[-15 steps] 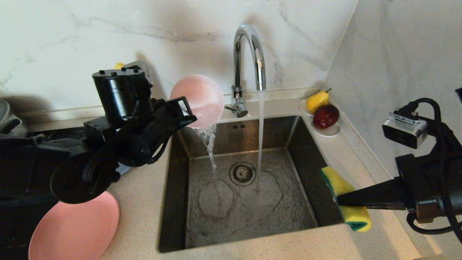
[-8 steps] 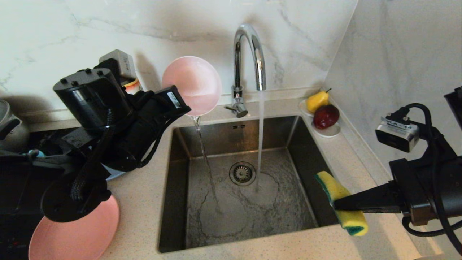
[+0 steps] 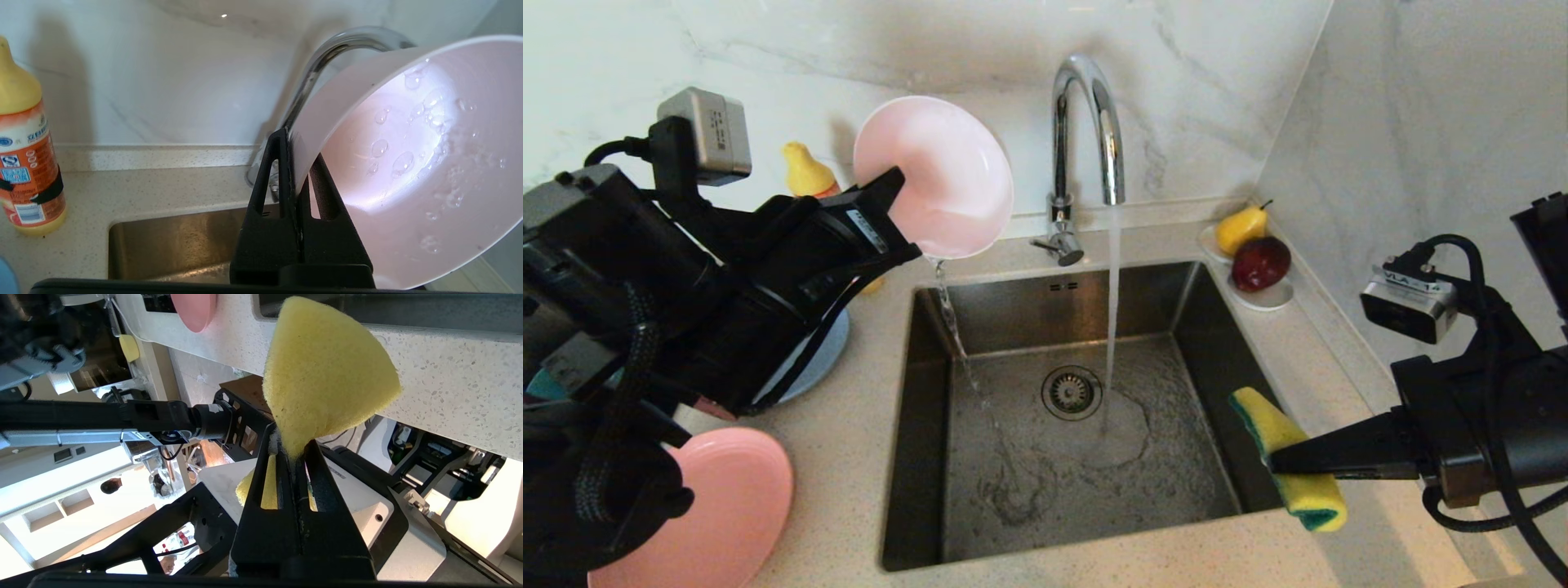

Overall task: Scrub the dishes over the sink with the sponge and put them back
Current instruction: Wash the bowl, then wipe the bowl

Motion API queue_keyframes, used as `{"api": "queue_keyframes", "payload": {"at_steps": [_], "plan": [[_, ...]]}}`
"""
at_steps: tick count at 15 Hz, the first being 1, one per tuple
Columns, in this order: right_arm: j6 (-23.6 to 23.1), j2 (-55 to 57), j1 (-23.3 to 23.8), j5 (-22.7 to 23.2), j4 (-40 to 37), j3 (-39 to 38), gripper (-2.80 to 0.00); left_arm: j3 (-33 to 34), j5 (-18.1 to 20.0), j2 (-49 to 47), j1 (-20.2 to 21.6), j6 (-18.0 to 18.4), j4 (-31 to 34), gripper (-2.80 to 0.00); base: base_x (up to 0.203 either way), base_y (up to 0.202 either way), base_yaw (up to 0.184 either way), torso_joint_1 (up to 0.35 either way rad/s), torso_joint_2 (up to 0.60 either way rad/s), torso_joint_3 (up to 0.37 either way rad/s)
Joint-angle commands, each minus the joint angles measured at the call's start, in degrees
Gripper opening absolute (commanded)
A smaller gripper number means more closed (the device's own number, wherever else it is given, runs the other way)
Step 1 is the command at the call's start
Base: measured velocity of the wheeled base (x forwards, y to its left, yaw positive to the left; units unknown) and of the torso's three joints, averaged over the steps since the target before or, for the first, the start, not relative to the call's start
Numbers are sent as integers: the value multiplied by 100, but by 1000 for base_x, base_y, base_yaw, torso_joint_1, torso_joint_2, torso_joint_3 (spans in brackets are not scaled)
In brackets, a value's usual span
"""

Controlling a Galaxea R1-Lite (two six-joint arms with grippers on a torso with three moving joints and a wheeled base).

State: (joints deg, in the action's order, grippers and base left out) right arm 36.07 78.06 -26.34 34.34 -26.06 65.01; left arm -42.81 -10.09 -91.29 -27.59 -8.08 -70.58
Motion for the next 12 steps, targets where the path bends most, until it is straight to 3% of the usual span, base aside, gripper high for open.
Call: {"api": "queue_keyframes", "payload": {"at_steps": [1, 5, 9, 12], "plan": [[20, 27, -2, 20, -13, -32, -280, 80, 51, 170, 8, -13, -43, -280, 0, 0, 0, 0, 0, 0], [14, 28, -2, 29, -13, -21, -280, 133, 50, 129, 8, -37, 337, -280, 0, 0, 0, 0, 0, 0], [29, 51, -30, 404, -33, 326, -280, -92, 39, 290, 8, -184, 3194, -280, 0, 0, 0, 0, 0, 0], [50, 15, -296, 433, -81, 527, -280, -400, 58, 379, 3, -375, 5002, -280, 0, 0, 0, 0, 0, 0]]}}
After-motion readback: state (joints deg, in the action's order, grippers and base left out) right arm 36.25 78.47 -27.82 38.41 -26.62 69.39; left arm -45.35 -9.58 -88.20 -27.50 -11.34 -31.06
